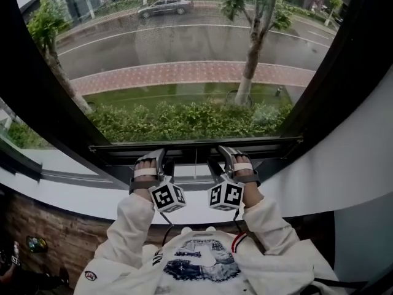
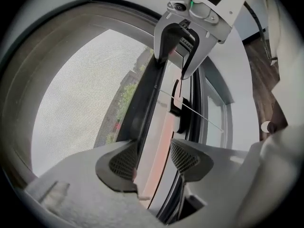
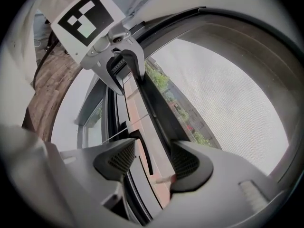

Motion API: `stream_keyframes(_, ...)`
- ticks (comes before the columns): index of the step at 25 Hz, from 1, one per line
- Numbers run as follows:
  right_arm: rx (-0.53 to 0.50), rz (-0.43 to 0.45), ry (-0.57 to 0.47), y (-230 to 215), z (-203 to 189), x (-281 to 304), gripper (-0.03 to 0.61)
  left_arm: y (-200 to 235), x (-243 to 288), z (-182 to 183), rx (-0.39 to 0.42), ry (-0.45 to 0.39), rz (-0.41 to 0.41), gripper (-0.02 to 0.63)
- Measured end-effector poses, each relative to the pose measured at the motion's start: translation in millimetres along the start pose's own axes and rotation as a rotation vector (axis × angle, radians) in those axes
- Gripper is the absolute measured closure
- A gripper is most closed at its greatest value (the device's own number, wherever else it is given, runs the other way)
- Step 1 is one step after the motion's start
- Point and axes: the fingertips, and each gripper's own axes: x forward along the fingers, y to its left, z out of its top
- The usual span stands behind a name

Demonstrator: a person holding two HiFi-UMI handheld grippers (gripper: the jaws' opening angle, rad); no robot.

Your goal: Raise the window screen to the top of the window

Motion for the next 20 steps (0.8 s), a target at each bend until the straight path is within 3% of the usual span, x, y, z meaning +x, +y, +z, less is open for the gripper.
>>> stream_keyframes(20,-0.021,-0.135,-0.047,-58,28,-15,0.35,58,-18,20,-0.005,-0.058,0.107,0.394)
